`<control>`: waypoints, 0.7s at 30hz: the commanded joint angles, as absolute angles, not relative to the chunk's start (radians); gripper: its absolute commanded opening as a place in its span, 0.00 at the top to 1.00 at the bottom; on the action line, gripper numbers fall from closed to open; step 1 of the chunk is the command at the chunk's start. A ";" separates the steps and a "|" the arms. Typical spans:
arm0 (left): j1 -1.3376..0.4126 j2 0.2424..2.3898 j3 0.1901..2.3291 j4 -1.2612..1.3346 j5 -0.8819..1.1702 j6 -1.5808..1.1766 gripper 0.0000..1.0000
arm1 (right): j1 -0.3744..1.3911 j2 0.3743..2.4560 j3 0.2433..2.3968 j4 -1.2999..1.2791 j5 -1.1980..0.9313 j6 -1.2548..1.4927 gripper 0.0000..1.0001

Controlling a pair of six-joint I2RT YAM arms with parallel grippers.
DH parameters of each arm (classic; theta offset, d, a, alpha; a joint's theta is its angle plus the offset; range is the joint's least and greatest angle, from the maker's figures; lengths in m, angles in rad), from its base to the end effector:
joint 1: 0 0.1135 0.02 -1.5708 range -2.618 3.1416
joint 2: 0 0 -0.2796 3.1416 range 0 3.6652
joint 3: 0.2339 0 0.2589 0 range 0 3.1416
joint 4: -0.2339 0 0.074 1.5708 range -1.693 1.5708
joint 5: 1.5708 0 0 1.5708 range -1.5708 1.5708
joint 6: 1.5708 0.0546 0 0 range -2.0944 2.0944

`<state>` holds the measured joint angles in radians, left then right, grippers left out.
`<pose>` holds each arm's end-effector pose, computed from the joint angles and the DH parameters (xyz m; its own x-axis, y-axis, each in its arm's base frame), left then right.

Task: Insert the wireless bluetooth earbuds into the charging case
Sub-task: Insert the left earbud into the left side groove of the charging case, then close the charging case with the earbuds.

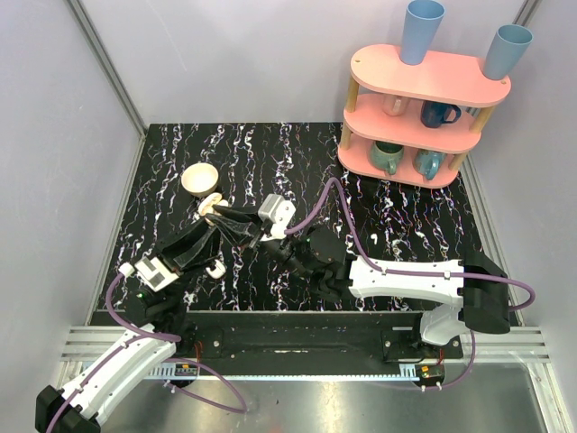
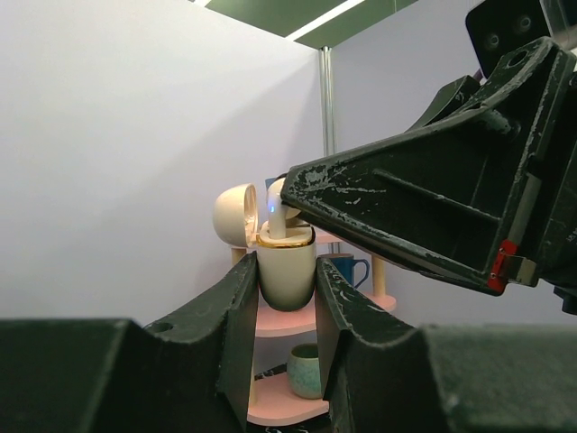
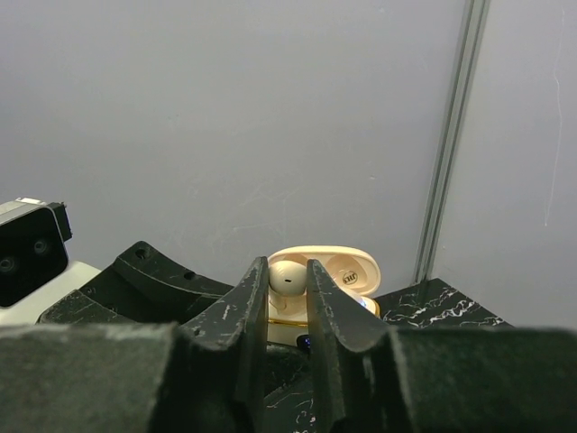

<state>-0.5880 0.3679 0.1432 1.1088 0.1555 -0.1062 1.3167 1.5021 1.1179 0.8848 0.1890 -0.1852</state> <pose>0.0778 -0.0620 0.3154 0.5731 -0.5079 -0.6431 0.6944 0.7178 0.0519 0.1026 0.3543 0.4149 0.2860 0.3818 -0.8789 -0.8715 0.4850 -0.0729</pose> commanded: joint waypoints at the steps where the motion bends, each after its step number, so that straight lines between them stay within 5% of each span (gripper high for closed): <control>1: -0.589 0.371 0.150 1.207 0.141 -0.118 1.00 | 1.319 1.486 1.123 0.913 0.206 -0.221 0.71; 15: -0.589 0.350 0.132 1.129 0.135 -0.121 1.00 | 1.319 1.468 1.201 0.911 0.183 -0.296 0.44; 21: -0.589 0.316 0.143 0.964 0.191 -0.054 1.00 | 1.319 1.431 1.311 0.714 0.267 -0.285 0.41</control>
<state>-0.5880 0.3382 0.1284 1.0595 0.1429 -0.1043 1.3212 1.4952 1.2079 0.8177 0.1982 -0.2737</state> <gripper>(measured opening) 0.318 0.580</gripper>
